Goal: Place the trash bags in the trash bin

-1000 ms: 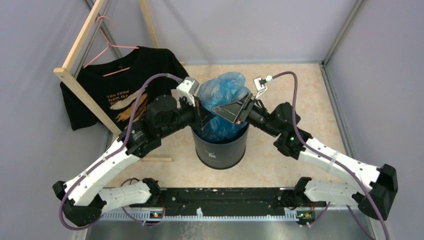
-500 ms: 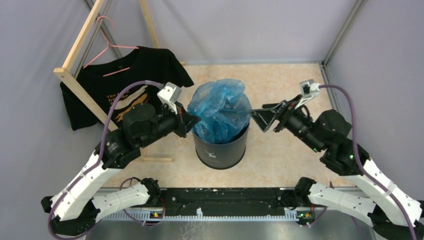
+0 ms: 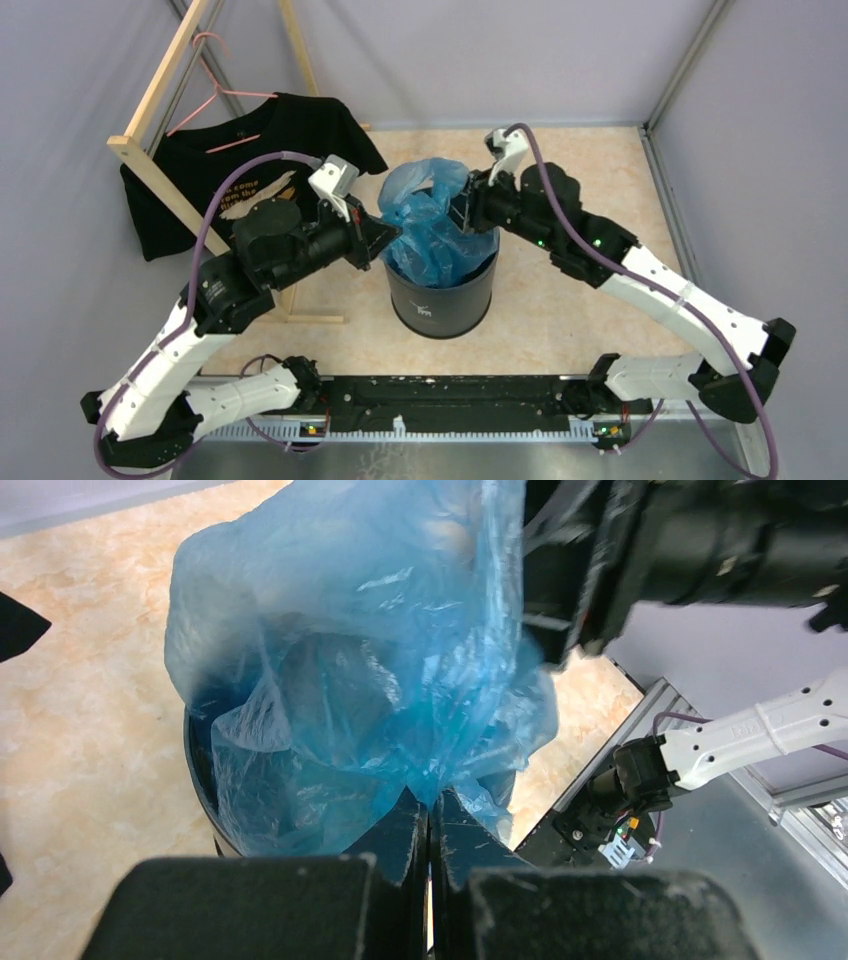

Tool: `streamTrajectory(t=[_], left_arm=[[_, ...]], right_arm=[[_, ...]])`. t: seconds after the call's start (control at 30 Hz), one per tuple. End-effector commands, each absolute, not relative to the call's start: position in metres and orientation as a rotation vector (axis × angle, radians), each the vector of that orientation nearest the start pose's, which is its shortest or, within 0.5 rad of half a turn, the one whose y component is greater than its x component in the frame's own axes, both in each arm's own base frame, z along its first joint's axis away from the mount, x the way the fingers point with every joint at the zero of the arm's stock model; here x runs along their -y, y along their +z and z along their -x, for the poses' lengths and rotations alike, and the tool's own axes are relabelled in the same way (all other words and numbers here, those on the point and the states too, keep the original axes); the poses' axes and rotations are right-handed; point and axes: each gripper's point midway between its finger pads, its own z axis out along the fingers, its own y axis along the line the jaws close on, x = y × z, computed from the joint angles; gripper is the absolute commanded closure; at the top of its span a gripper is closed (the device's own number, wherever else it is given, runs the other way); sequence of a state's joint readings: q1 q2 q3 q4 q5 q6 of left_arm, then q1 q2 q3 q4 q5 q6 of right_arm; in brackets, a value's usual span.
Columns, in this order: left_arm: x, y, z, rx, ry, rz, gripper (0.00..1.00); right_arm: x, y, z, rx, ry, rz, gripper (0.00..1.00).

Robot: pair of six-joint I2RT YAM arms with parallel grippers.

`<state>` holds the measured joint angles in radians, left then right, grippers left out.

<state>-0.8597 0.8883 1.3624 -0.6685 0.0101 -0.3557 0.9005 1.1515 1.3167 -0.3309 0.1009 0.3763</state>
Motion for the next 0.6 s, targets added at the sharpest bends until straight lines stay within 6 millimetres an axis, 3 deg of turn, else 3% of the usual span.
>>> streamTrajectory(t=[0.0, 0.13, 0.3, 0.43, 0.57], left_arm=[[0.221, 0.421, -0.166, -1.726, -0.902, -0.482, 1.00], [0.230, 0.403, -0.172, -1.779, -0.911, -0.466, 1.00], [0.244, 0.371, -0.178, -1.882, -0.915, -0.462, 1.00], [0.244, 0.359, -0.177, -1.907, -0.928, -0.445, 1.00], [0.251, 0.328, -0.175, -1.979, -0.953, -0.422, 1.00]], right_arm=[[-0.327, 0.372, -0.221, -1.752, 1.027, 0.473, 0.69], [-0.344, 0.328, -0.212, -1.802, 1.164, 0.448, 0.72], [-0.342, 0.277, -0.234, -1.933, 0.988, 0.425, 0.73], [-0.330, 0.266, -0.245, -1.968, 0.854, 0.423, 0.72], [-0.316, 0.257, -0.255, -1.982, 0.721, 0.435, 0.68]])
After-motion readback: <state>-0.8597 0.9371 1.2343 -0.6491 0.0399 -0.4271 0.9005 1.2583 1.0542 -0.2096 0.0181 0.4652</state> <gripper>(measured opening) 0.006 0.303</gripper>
